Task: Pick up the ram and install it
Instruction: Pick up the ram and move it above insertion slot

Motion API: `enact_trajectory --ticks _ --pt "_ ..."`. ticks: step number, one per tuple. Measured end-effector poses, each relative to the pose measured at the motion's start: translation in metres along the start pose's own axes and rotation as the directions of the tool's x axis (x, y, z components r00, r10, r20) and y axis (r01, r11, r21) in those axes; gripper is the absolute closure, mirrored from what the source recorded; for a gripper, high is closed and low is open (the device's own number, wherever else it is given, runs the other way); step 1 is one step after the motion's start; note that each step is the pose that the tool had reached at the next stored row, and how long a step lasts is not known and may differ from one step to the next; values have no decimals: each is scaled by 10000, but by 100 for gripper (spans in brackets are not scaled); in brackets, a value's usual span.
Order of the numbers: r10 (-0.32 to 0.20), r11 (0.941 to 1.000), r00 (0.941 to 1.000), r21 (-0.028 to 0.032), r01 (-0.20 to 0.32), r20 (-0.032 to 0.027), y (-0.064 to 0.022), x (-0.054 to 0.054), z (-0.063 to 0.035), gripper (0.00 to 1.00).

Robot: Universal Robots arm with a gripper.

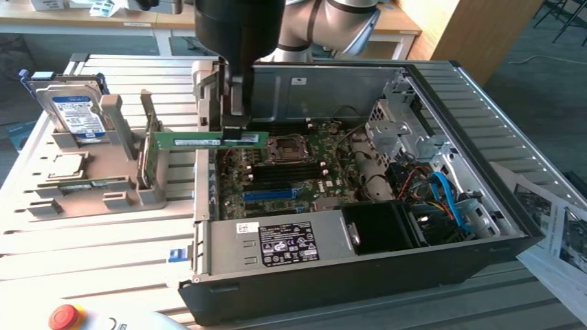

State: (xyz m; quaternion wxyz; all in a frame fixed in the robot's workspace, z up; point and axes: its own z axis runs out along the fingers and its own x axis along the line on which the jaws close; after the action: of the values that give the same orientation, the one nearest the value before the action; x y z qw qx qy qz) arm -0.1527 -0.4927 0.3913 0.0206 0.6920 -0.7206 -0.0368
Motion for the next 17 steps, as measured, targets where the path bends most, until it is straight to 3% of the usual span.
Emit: enact_trajectory --ticks 17 --pt "2 10000 10000 -61 -2 -1 -527 80 -44 88"
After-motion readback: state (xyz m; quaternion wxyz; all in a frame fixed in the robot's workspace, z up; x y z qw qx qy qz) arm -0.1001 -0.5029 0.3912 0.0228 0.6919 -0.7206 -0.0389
